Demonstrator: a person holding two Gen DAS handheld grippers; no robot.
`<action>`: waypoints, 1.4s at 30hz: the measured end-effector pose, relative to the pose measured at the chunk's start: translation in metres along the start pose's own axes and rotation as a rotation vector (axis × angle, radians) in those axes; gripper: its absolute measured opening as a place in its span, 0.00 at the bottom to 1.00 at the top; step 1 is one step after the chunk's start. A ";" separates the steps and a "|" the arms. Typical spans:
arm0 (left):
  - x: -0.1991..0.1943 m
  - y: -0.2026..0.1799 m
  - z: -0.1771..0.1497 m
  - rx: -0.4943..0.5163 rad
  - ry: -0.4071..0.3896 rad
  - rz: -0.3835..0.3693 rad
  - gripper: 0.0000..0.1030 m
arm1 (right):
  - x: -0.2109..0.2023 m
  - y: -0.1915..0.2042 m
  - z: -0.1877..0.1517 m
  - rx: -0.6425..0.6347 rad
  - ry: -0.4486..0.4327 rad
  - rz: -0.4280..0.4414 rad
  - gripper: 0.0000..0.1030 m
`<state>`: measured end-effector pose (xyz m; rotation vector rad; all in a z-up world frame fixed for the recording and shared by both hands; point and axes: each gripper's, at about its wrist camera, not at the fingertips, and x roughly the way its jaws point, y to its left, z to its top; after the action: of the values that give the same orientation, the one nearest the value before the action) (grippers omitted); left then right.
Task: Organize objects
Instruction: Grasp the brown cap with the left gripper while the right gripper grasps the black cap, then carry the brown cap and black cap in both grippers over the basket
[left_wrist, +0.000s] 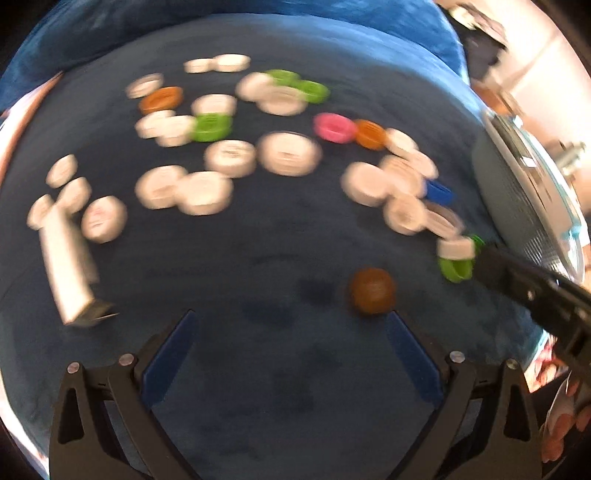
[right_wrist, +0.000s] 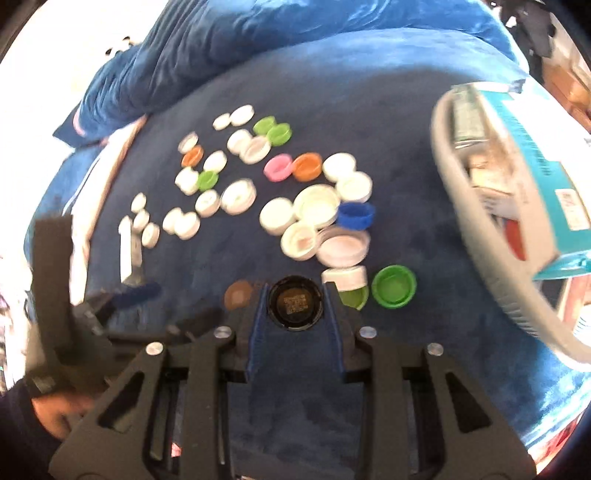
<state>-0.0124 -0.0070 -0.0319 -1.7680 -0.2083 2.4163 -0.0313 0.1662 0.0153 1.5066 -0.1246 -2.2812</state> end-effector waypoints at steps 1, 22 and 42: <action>0.003 -0.008 0.001 0.019 0.003 -0.009 0.98 | 0.001 -0.002 0.001 0.007 0.002 -0.003 0.29; -0.022 -0.006 0.006 -0.013 -0.055 0.004 0.29 | -0.012 -0.011 0.005 0.002 -0.015 0.062 0.30; -0.080 -0.129 0.105 0.131 -0.187 -0.129 0.29 | -0.098 -0.077 0.062 0.101 -0.162 0.028 0.30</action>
<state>-0.0851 0.1012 0.0991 -1.4302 -0.1731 2.4407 -0.0752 0.2647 0.1030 1.3568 -0.3084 -2.4043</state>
